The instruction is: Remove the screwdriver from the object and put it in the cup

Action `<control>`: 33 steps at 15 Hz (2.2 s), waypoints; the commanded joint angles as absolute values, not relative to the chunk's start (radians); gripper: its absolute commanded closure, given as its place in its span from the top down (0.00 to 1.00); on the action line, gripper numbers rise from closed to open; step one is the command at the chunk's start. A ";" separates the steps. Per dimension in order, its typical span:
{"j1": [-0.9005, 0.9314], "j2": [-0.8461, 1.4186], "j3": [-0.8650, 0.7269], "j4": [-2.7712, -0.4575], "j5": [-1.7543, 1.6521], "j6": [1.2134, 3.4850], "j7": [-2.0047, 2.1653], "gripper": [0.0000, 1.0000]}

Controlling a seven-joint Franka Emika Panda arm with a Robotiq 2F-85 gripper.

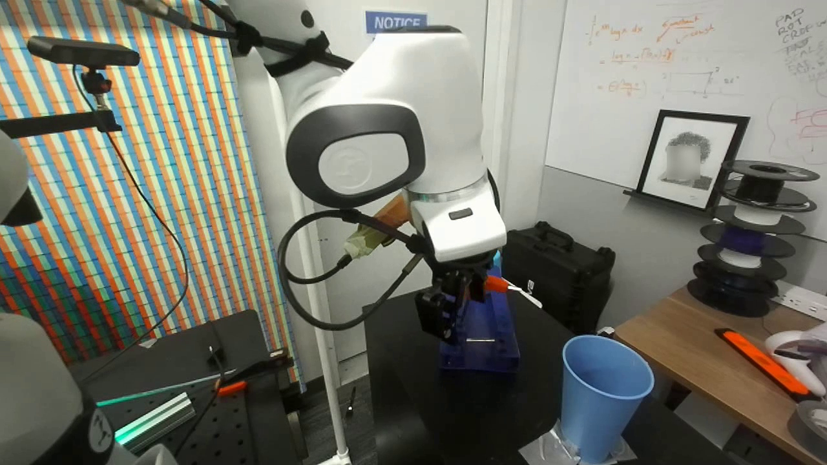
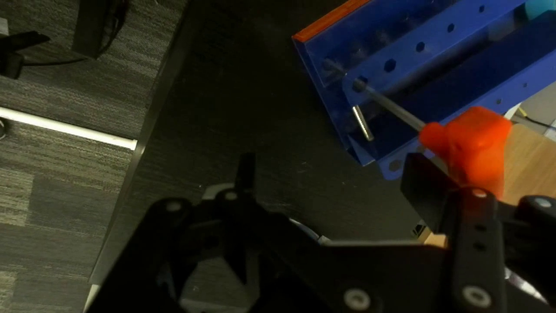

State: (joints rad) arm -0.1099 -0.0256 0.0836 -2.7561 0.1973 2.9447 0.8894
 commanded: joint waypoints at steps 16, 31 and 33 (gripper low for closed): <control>0.019 -0.173 0.042 -2.733 0.286 2.916 0.668 1.00; -0.004 0.026 0.005 -2.497 0.086 2.519 0.268 1.00; -0.004 0.069 0.002 -2.460 0.029 2.534 0.270 1.00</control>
State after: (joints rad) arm -0.0013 -0.0011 0.0078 -2.5372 0.1068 2.5376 0.2728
